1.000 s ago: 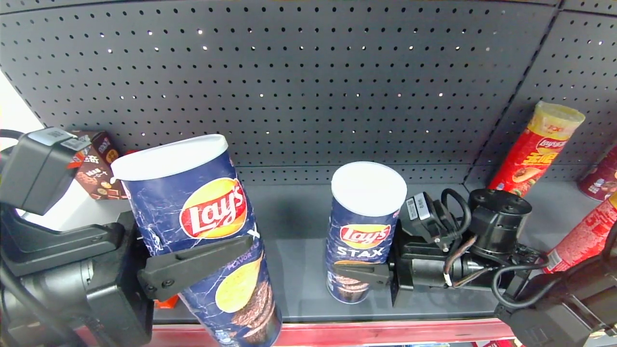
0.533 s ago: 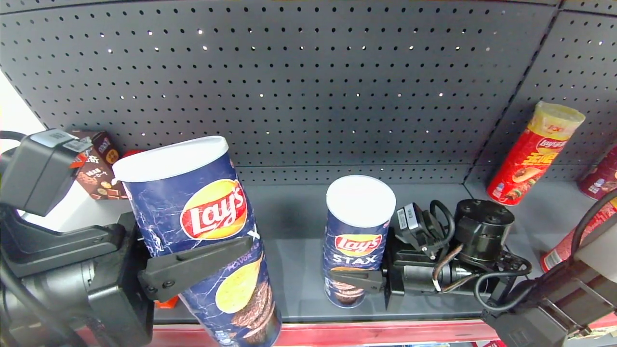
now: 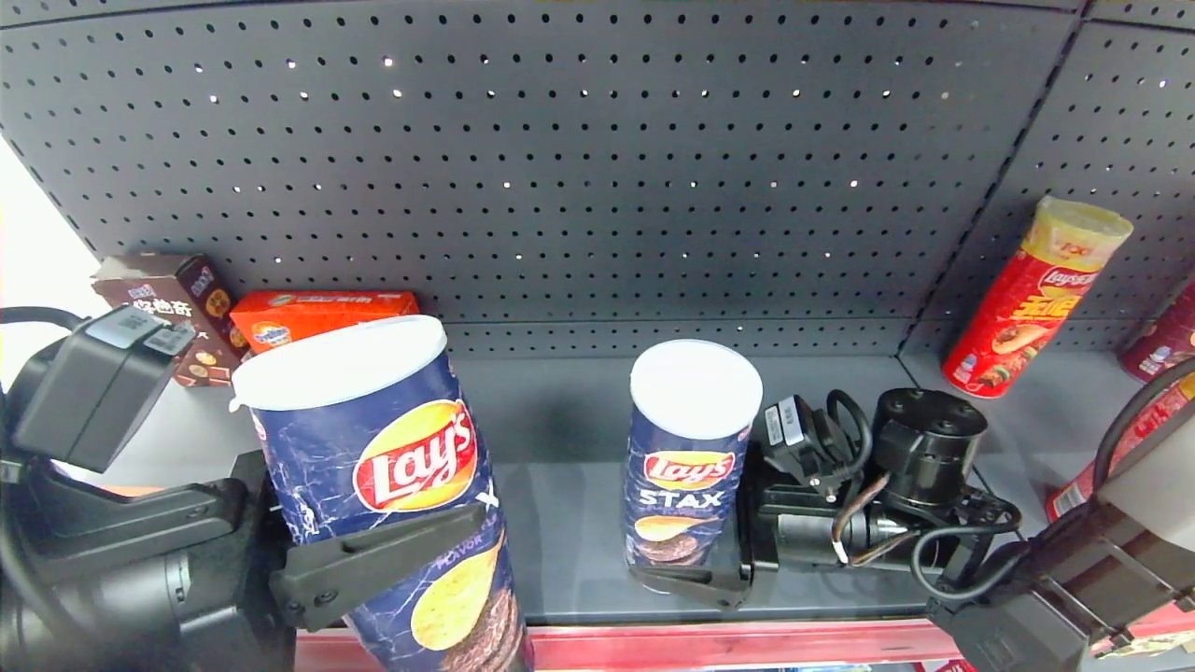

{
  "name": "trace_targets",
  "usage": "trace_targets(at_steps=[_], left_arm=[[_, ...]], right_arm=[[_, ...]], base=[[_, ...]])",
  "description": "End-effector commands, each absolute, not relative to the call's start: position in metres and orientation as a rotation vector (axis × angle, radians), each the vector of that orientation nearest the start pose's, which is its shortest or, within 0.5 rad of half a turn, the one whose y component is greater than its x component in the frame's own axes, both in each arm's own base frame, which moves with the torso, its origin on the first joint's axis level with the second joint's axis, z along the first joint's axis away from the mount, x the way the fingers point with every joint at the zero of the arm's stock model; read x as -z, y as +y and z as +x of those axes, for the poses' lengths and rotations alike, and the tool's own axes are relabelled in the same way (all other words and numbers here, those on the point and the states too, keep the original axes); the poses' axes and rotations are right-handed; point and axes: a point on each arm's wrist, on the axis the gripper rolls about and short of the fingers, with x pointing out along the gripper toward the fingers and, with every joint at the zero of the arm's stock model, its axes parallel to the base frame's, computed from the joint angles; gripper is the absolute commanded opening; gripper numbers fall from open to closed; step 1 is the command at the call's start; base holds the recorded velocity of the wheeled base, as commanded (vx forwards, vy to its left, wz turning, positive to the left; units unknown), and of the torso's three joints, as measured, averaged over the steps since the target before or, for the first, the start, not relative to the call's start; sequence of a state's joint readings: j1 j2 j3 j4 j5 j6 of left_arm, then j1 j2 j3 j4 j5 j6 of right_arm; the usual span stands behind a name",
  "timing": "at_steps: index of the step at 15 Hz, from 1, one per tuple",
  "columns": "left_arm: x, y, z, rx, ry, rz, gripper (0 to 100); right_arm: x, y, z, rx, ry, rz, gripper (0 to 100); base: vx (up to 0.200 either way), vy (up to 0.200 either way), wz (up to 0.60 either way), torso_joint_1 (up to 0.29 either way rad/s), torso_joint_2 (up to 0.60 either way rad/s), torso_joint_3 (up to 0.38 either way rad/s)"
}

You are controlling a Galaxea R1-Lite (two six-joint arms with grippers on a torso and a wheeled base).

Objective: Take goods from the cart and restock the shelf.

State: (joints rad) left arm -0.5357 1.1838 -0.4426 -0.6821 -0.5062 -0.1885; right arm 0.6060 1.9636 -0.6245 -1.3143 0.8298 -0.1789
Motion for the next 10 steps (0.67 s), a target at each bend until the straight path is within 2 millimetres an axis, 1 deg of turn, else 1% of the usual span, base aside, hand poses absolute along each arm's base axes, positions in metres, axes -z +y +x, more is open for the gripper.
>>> trace_targets(at_steps=[1,2,3,4,5,8,10], left_arm=[[-0.210,-0.093,0.135,1.033,0.154,-0.170,0],[-0.213,-0.093,0.136,1.034,0.141,-0.171,0],[-0.214,-0.093,0.136,1.036,0.137,-0.171,0],[-0.215,-0.093,0.136,1.037,0.129,-0.171,0],[-0.217,-0.094,0.136,1.040,0.111,-0.172,0],[-0.218,-0.094,0.136,1.044,0.103,-0.172,0],[-0.218,-0.094,0.136,1.042,0.104,-0.172,0]], right_arm=[[-0.130,0.195,0.252,-1.432,-0.124,-0.147,100],[-0.147,0.182,0.241,-1.395,-0.161,-0.152,100],[-0.154,0.172,0.230,-1.354,-0.167,-0.154,100],[-0.157,0.166,0.223,-1.330,-0.165,-0.154,100],[-0.163,0.155,0.208,-1.292,-0.158,-0.155,100],[-0.166,0.116,0.183,-1.188,-0.142,-0.162,100],[-0.173,0.093,0.157,-1.141,-0.172,-0.169,100]], base=[[0.000,0.000,0.00,0.000,0.00,0.000],[0.000,0.000,0.00,0.000,0.00,0.000],[0.000,0.000,0.00,0.000,0.00,0.000],[0.000,0.000,0.00,0.000,0.00,0.000],[0.000,0.000,0.00,0.000,0.00,0.000],[0.000,0.000,0.00,0.000,0.00,0.000],[0.000,0.000,0.00,0.000,0.00,0.000]])
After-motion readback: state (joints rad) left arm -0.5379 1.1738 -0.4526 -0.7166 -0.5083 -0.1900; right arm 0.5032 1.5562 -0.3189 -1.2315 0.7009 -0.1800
